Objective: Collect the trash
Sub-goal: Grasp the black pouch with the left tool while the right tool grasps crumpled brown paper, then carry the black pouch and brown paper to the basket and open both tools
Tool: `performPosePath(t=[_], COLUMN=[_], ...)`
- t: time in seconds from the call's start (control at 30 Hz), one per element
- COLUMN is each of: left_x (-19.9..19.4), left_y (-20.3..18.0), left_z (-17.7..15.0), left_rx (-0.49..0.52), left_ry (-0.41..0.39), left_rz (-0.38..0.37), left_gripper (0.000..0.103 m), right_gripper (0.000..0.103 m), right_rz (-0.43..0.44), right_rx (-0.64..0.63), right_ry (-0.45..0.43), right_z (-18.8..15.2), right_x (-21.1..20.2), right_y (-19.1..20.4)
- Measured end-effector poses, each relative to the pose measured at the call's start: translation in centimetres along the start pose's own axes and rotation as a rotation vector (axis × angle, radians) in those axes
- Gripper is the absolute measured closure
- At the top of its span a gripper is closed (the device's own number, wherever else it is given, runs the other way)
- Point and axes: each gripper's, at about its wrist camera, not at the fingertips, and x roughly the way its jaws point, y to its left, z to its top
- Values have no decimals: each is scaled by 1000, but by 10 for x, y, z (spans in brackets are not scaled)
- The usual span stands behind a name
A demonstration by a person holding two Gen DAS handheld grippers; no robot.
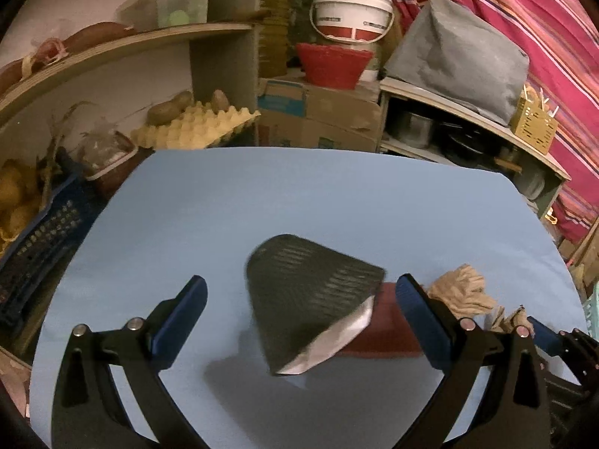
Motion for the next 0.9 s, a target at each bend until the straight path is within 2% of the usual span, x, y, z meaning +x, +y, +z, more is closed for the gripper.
performPosePath(t=[0.23, 0.63, 0.7, 0.8, 0.9], left_x=[21, 44, 44, 43, 39], left_y=[-13, 0, 1, 1, 2], left_z=[-2, -7, -8, -10, -10], left_rx=[19, -23, -17, -2, -2], left_ry=[39, 109, 110, 112, 113], left_rz=[1, 11, 9, 17, 2], left_gripper=[5, 6, 14, 34, 37], right_gripper=[63, 63, 63, 63, 63], right_rz=[-29, -57, -58, -62, -69], right_rx=[41, 71, 72, 69, 65], right_ry=[-11, -32, -35, -40, -48], right_z=[-4, -7, -7, -9, -10], right_x=[-16, -36, -38, -43, -49], right_y=[-31, -58, -59, -62, -65])
